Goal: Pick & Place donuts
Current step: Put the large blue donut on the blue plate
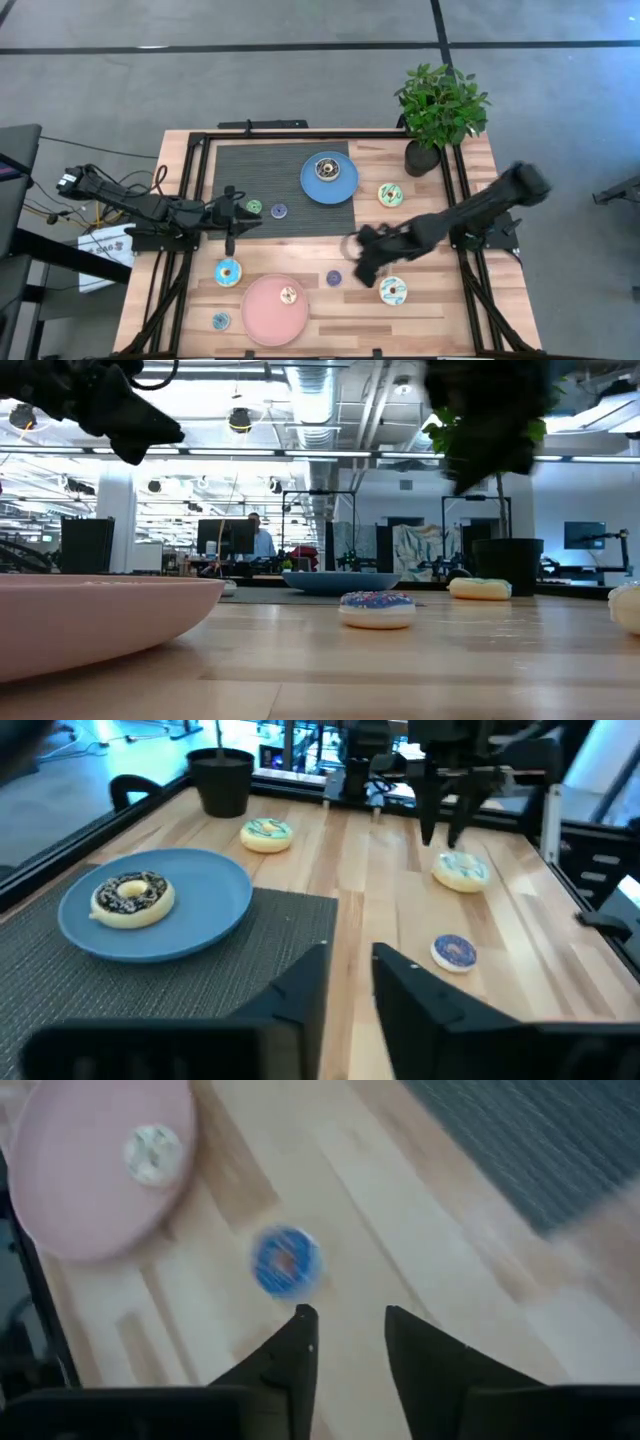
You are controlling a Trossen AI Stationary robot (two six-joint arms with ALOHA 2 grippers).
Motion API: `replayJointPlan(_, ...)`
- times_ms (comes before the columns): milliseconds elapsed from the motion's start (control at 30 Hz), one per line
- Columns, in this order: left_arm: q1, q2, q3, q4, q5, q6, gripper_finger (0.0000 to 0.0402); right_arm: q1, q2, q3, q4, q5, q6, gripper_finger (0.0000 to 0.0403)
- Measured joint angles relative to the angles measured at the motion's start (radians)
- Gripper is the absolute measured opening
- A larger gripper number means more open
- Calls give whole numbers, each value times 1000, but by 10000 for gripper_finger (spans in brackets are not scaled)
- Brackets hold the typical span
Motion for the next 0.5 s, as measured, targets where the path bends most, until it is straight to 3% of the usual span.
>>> replayJointPlan(100,0,11,19,6,-72,-37,132,9,-173,-171,15,2,6,88)
replayJointPlan(233,0,35,60,1,-109,-45,174,9,-372,-320,-50,-10,-112,77)
replayJointPlan(400,0,157,165,-38,-174,-44,202,-39,-518,-393,-117,6,-275,75)
replayJointPlan(500,0,272,280,-173,-183,-107,206,-70,-565,-409,-162,11,-342,74)
